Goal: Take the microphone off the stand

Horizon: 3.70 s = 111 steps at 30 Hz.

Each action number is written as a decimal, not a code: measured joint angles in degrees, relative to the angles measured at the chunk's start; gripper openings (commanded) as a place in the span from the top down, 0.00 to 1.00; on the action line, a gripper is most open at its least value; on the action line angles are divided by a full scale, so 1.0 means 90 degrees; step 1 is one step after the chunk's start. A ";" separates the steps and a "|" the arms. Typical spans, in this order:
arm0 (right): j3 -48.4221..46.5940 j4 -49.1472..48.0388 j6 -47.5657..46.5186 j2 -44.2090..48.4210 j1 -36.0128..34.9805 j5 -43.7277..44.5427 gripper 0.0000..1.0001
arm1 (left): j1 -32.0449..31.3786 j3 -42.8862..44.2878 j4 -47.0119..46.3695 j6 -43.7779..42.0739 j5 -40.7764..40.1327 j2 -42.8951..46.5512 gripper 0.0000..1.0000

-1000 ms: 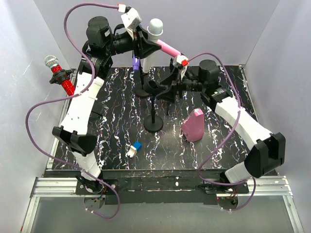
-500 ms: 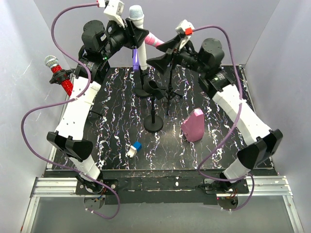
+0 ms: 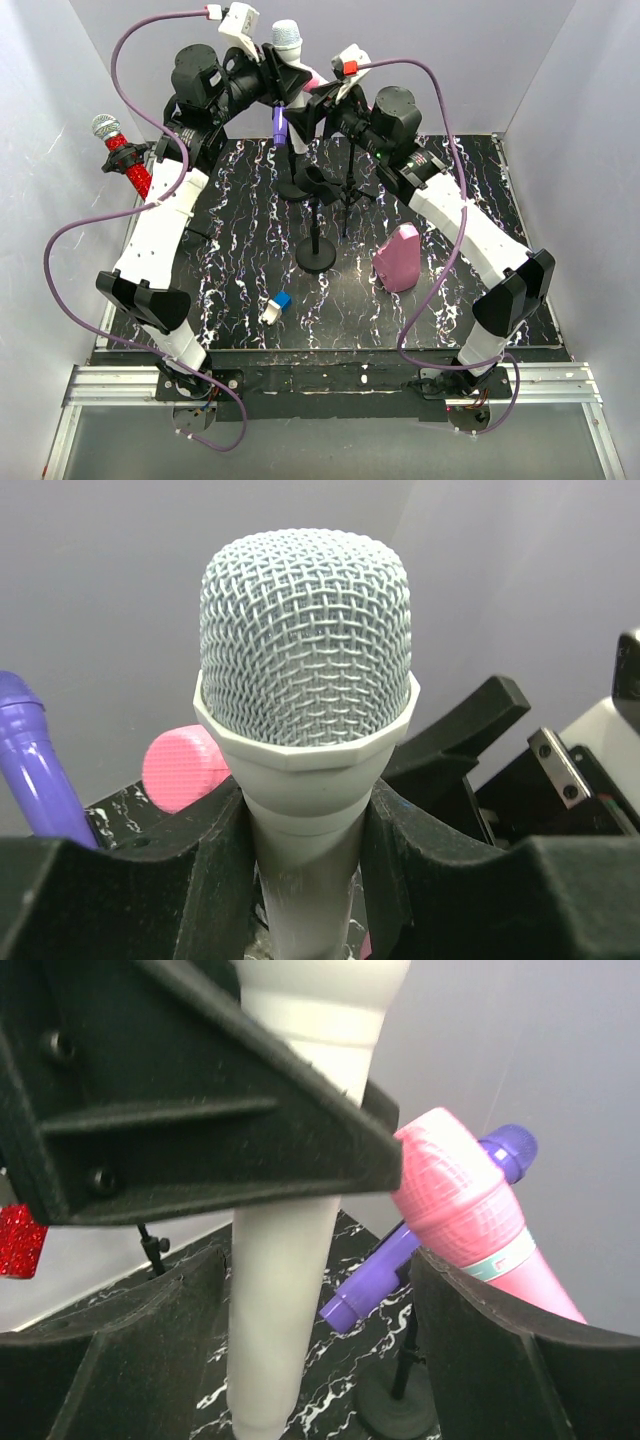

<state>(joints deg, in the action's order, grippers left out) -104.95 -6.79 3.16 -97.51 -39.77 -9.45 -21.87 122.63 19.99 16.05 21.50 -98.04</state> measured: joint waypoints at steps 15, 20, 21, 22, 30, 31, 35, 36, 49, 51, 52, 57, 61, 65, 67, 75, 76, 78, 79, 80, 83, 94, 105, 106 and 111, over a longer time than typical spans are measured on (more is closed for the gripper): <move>0.0211 -0.0262 -0.0114 0.0119 -0.0041 0.0034 0.99 | -0.0119 -0.0182 0.0092 0.0228 0.0663 0.0027 0.37; 0.0476 -0.0194 -0.0362 0.0250 -0.0032 0.0294 0.99 | -0.0100 -0.0270 -0.0036 -0.0124 0.0884 0.0085 0.02; 0.0503 -0.0187 -0.0398 0.0272 -0.0017 0.0350 0.99 | -0.0102 -0.0262 -0.0053 -0.0182 0.0933 0.0085 0.02; 0.0527 -0.0136 -0.0440 0.0304 0.0002 0.0391 0.99 | -0.0102 -0.0180 -0.0044 -0.0284 0.1022 0.0083 0.02; 0.0559 0.0474 -0.0566 0.1132 0.0767 0.0512 0.99 | -0.0182 0.0845 0.0109 -0.1188 0.1712 0.0056 0.02; 0.0559 0.0614 -0.0576 0.1299 0.0928 0.0508 0.99 | -0.0185 0.0736 0.0119 -0.1440 0.1804 0.0143 0.02; 0.0707 0.1406 -0.0624 0.2140 0.2101 0.0279 0.99 | -0.0187 -0.0299 0.0396 -0.2625 0.1982 0.0678 0.02; 0.0840 0.1610 -0.0656 0.2361 0.2448 0.0177 0.99 | -0.0192 -0.0583 0.0486 -0.2873 0.1909 0.0792 0.02; 0.3830 0.4223 -0.1872 0.2975 0.4879 -0.0301 0.99 | -0.0204 -0.1955 0.1741 -0.3927 0.0500 0.1379 0.02; 0.4000 0.4413 -0.2045 0.2657 0.4954 -0.0291 0.99 | -0.0204 -0.1957 0.1899 -0.3883 0.0491 0.1496 0.02; 0.4068 0.4505 -0.2130 0.2484 0.4983 -0.0272 0.99 | -0.0204 -0.1970 0.1953 -0.3876 0.0495 0.1571 0.02; 0.4180 0.4818 -0.2351 0.1610 0.5032 0.0032 0.99 | -0.0206 -0.2152 0.2310 -0.3636 0.0719 0.1994 0.02; 0.4369 0.4811 -0.2319 0.1122 0.5195 0.0231 0.99 | -0.0209 -0.2586 0.2327 -0.3240 0.0777 0.2314 0.02; 0.4430 0.4741 -0.2208 0.0680 0.5299 0.0391 0.99 | -0.0209 -0.2900 0.2327 -0.2798 0.0355 0.2416 0.02; 0.4430 0.4690 -0.2142 0.0442 0.5321 0.0437 0.99 | -0.0209 -0.2919 0.2329 -0.2611 -0.0041 0.2382 0.02; 0.4430 0.4449 -0.2084 -0.0323 0.5323 0.0585 0.85 | -0.0204 -0.3266 0.2361 -0.3077 -0.0442 0.2429 0.02; 0.4430 0.4408 -0.2106 -0.0367 0.5323 0.0593 0.77 | -0.0204 -0.3325 0.2392 -0.3186 -0.0391 0.2436 0.02; 0.4430 0.4282 -0.2181 -0.0461 0.5326 0.0639 0.63 | -0.0206 -0.3444 0.2450 -0.3339 -0.0301 0.2446 0.02; 0.4430 0.4233 -0.2198 -0.0478 0.5328 0.0653 0.56 | -0.0209 -0.3470 0.2465 -0.3361 -0.0277 0.2446 0.02; 0.4430 0.4182 -0.2215 -0.0498 0.5328 0.0668 0.53 | -0.0209 -0.3497 0.2477 -0.3398 -0.0211 0.2446 0.02; 0.4430 0.4092 -0.2229 -0.0534 0.5336 0.0675 0.38 | -0.0209 -0.3592 0.2531 -0.3568 0.0095 0.2516 0.02; 0.4367 0.4238 -0.2271 -0.0491 0.5348 0.0576 0.16 | -0.0209 -0.3577 0.2822 -0.3900 0.0852 0.2878 0.02; 0.2681 0.5042 -0.1736 0.1639 0.5598 -0.1107 0.19 | -0.0206 -0.4121 0.3473 -0.4823 0.1047 0.3359 0.07; 0.2516 0.5034 -0.1710 0.1836 0.5566 -0.1467 0.20 | -0.0206 -0.4148 0.3483 -0.4843 0.1103 0.3305 0.09; 0.1722 0.5059 -0.2018 0.2176 0.4714 -0.2980 0.20 | -0.0148 -0.4498 0.3381 -0.4903 0.1401 0.3077 0.09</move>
<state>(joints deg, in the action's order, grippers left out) -89.45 38.74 -15.00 -77.93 2.66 -36.27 -23.20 82.15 50.41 -28.08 34.11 -70.35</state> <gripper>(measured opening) 0.802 0.898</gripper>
